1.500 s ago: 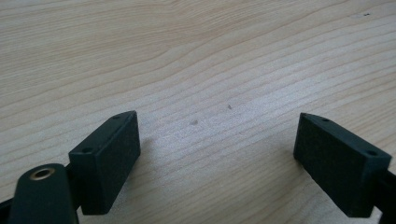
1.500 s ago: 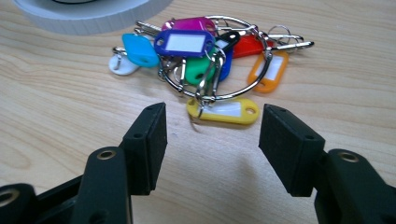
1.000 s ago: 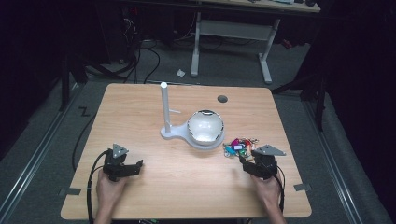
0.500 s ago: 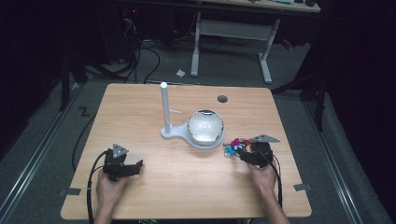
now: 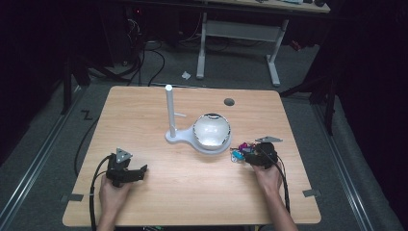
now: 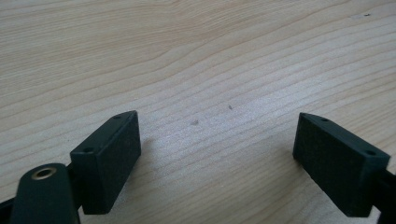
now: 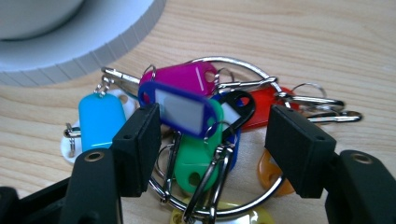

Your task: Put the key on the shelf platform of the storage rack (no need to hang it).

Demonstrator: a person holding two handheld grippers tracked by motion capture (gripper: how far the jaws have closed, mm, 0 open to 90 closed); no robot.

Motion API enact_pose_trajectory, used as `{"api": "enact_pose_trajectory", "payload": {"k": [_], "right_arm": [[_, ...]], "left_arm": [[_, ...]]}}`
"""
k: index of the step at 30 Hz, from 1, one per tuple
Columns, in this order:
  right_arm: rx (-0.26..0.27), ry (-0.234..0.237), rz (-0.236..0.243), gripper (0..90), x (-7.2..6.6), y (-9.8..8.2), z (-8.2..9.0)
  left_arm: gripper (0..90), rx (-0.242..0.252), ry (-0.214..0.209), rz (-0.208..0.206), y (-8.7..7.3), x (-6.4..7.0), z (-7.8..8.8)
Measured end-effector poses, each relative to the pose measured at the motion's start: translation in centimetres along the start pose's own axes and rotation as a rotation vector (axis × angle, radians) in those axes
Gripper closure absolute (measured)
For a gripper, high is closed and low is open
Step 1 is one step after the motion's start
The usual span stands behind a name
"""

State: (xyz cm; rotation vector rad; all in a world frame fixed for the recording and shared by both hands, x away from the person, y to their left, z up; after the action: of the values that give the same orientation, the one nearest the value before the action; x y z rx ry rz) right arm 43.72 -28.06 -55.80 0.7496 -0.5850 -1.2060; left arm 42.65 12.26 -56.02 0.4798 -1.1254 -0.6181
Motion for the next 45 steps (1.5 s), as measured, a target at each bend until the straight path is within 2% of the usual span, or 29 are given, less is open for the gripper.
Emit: {"api": "enact_pose_trajectory", "payload": {"k": [6,7,8,11,19,27,29,30,31,36,43,45], "right_arm": [[-0.002,0.002,0.015,38.7,-0.1,0.0,-0.3],[-0.002,0.014,0.027,47.5,-0.2,0.0,-0.2],[-0.002,0.014,0.027,47.5,-0.2,0.0,-0.2],[-0.003,0.036,0.049,61.2,-0.4,0.0,0.0],[-0.008,0.058,0.071,63.7,-0.5,-0.1,0.2],[0.0,0.07,0.067,64.5,-0.5,-0.1,0.3],[0.006,0.069,0.068,67.2,-0.5,-0.1,0.4],[0.03,0.073,0.062,76.3,-0.5,0.2,0.7],[0.058,0.085,0.045,78.9,-0.5,0.6,1.1],[0.018,0.073,0.109,79.7,-0.7,0.7,1.1],[0.03,0.079,0.116,80.2,-0.7,0.8,1.3],[0.042,0.084,0.101,80.3,-0.6,1.0,1.6]], "left_arm": [[15.6,0.001,0.001,0.001,0.0,0.0,0.0],[15.6,0.001,0.0,0.0,0.0,0.0,0.0],[15.6,0.001,0.0,0.0,0.0,0.0,0.0],[15.6,0.001,0.0,0.0,0.0,0.0,0.0],[15.6,0.0,0.0,0.0,0.0,0.0,0.0],[15.6,0.001,0.0,0.001,0.0,0.0,0.0],[15.6,0.0,0.0,0.001,0.0,0.0,0.0],[15.6,0.0,-0.001,-0.001,0.0,0.0,0.0],[15.6,0.0,0.0,0.0,0.0,0.0,0.0],[15.6,0.0,-0.001,0.0,0.0,0.0,0.0],[15.6,0.0,-0.001,0.0,0.0,0.0,0.0],[15.6,0.0,0.0,0.001,0.0,0.0,0.0]]}}
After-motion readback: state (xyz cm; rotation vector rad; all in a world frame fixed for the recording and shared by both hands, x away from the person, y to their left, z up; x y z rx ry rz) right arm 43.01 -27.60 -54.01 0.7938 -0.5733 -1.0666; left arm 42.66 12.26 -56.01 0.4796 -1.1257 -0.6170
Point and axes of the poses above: each handheld gripper's, and its own axes: z roughly backward along the jaws, y roughly out of its top, x roughly to its right, the point moved 5 cm from there along -z, roughly forward along the jaws, and after that the axes turned 9 degrees about x, right-handed, at the moved point
